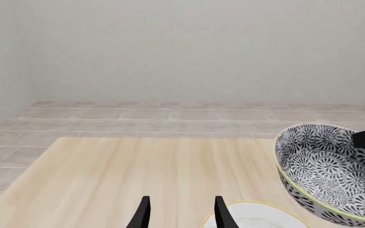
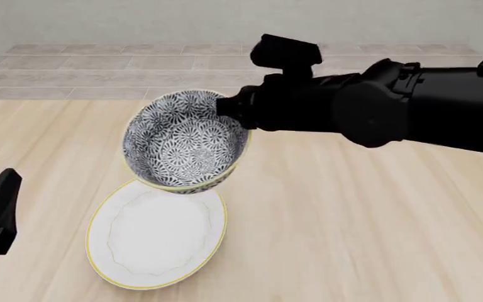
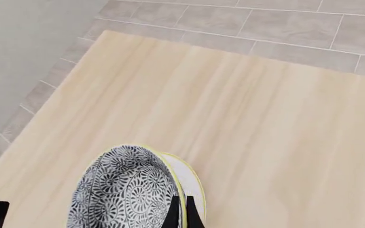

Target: Put the bowl on the plate.

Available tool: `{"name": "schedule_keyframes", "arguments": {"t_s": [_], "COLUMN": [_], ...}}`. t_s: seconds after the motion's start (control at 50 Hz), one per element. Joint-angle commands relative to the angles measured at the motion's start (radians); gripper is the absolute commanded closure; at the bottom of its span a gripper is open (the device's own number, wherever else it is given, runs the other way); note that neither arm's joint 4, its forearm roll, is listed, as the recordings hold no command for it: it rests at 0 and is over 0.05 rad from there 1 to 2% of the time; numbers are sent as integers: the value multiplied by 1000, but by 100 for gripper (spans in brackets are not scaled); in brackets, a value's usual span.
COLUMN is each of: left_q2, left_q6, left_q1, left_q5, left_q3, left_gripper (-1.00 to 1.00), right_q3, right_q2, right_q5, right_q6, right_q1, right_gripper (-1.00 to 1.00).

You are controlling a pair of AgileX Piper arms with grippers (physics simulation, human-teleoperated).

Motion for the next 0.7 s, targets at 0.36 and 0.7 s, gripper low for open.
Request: {"name": "schedule_keyframes", "arguments": {"t_s": [0.36,0.7], "left_q2": [-24,-11], "left_q6": [0,1], "left_q1": [3,3], "left_q5": [20,4], "left_q3": [-1,-1], "left_gripper": [-100,-100], "right_q3": [14,57], "right_q2": [57,97], "right_q5": [-65,-139], "right_q6": [81,144], "right_q1": [95,142], "right_gripper": [100,100]}}
